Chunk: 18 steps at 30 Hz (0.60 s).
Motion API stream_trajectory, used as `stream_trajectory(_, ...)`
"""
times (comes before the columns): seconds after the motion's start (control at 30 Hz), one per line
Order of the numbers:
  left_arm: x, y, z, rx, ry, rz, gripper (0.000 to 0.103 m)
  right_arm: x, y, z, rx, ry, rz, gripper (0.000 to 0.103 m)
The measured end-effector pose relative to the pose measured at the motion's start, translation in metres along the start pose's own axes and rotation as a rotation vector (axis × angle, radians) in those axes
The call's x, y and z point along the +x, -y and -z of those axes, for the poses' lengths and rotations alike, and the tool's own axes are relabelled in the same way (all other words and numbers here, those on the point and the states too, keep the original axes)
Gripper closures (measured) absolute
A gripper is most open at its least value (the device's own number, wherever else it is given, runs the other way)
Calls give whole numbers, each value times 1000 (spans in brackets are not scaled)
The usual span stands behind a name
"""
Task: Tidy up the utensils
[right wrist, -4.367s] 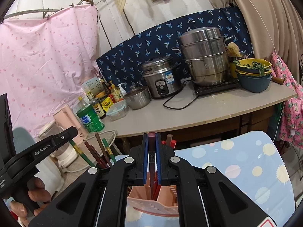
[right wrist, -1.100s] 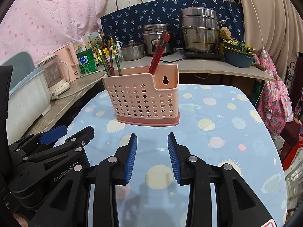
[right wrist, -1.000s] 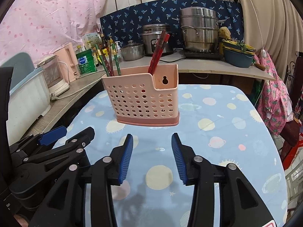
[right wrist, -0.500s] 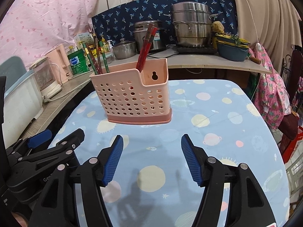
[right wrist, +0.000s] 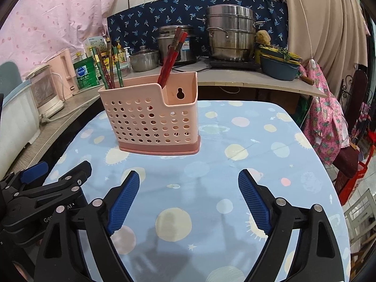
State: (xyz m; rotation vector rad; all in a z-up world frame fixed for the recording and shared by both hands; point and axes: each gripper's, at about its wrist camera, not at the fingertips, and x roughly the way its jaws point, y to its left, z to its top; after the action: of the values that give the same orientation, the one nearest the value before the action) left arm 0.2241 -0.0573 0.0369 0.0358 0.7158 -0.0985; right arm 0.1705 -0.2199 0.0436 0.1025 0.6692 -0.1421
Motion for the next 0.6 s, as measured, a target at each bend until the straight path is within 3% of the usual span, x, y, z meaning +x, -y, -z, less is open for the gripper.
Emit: stream_trajectory(0.6,6,-1,-4,-2,-3,-17,9,11,2,-1,6,-31,16,14)
